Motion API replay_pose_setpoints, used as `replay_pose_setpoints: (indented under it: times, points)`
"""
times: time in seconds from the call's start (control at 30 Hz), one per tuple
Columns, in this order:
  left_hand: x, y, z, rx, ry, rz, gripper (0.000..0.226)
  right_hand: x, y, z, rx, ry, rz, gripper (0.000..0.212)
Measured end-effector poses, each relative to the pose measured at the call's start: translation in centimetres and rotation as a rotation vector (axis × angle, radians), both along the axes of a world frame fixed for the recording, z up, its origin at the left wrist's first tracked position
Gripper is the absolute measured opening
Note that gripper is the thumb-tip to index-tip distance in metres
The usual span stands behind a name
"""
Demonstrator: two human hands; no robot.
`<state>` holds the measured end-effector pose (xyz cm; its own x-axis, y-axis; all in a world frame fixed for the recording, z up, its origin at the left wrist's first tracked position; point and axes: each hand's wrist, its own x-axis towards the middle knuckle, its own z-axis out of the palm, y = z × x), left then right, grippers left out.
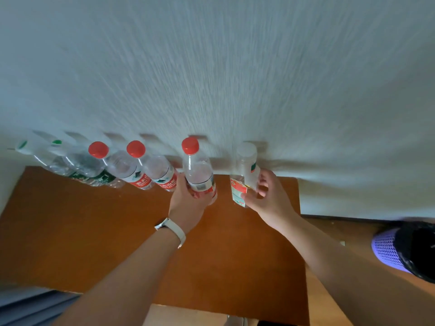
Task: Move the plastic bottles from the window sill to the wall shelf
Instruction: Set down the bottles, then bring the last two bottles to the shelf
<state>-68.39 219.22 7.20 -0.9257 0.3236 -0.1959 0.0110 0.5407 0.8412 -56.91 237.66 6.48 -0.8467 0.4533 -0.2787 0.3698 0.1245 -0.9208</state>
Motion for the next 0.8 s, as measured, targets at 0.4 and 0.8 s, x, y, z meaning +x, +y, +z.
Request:
replay_pose_setpoints:
  times: [0.4,0.8]
  points:
    - [-0.4,1.9,-1.6,0.009,0.130,0.110,0.068,-1.5,0.1,-1.8,0.050,0.092,0.058,0.061]
    - [-0.8,1.5,-2.1,0.038,0.145,0.103,0.069,-1.2,-0.6,-2.9,0.044,0.123,-0.027,0.053]
